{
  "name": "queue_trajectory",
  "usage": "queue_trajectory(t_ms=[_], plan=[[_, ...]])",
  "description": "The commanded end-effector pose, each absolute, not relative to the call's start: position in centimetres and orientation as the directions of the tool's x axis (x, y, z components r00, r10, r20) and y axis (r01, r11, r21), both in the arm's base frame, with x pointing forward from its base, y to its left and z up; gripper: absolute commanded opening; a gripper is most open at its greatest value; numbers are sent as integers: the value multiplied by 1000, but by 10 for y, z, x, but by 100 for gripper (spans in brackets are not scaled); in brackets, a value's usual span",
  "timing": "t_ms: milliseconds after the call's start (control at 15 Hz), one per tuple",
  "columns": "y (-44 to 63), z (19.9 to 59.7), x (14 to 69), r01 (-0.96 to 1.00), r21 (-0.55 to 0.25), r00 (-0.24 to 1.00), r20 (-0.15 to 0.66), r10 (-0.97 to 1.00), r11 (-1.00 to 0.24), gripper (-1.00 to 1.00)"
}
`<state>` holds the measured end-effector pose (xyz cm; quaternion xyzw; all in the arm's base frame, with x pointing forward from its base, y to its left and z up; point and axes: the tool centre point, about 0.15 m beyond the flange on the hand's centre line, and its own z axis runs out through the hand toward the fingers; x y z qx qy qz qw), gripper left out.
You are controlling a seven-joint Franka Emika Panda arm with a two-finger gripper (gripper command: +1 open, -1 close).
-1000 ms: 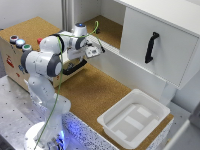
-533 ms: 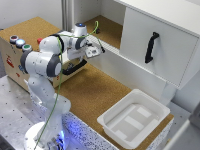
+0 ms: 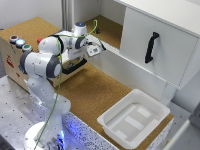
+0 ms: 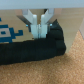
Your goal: Grasp the handle of the drawer and open it
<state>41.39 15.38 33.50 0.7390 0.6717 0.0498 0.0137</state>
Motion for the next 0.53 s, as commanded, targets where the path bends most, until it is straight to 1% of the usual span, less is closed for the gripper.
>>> queue_trajectory(t_ms=[0,200,467], plan=[[152,340,402,985,172,-11,145,989,-14,-100],[157,339,393,985,174,-29,159,987,1,-100],[157,346,393,984,179,-21,163,986,-9,-100]])
